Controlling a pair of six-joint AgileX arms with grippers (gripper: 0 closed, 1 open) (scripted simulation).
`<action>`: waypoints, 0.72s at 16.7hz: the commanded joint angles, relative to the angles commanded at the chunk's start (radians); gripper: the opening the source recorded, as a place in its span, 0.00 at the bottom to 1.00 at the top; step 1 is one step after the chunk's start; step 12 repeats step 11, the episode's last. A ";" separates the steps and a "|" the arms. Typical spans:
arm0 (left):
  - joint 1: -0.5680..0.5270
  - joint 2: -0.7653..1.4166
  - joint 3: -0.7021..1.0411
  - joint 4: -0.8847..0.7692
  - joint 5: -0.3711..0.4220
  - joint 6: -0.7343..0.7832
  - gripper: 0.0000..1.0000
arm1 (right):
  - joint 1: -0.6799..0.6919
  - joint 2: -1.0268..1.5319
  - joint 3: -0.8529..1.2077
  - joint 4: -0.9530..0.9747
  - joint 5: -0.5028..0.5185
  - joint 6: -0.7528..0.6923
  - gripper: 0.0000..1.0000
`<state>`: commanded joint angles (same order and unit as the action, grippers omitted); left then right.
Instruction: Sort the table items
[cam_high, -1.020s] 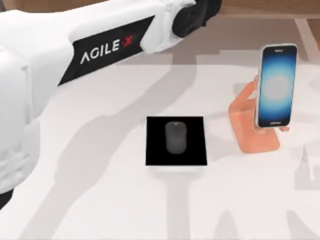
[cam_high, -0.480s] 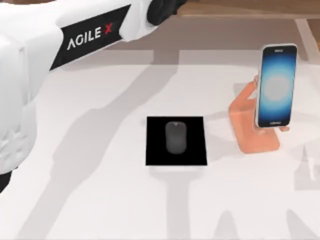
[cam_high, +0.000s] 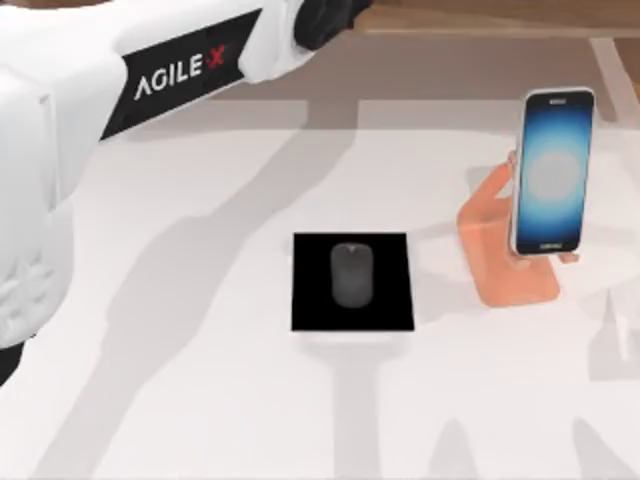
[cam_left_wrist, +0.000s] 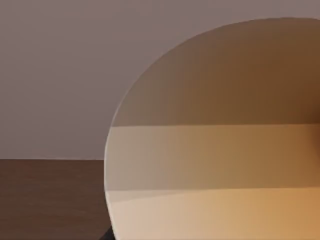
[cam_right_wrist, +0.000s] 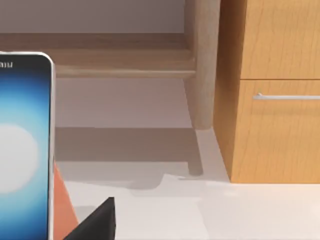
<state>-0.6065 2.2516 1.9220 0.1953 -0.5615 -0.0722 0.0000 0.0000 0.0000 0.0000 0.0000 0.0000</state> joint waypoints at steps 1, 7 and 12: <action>0.000 0.000 0.000 0.000 0.000 0.000 0.68 | 0.000 0.000 0.000 0.000 0.000 0.000 1.00; 0.000 0.000 0.000 0.000 0.000 0.000 1.00 | 0.000 0.000 0.000 0.000 0.000 0.000 1.00; 0.000 0.000 0.000 0.000 0.000 0.000 1.00 | 0.000 0.000 0.000 0.000 0.000 0.000 1.00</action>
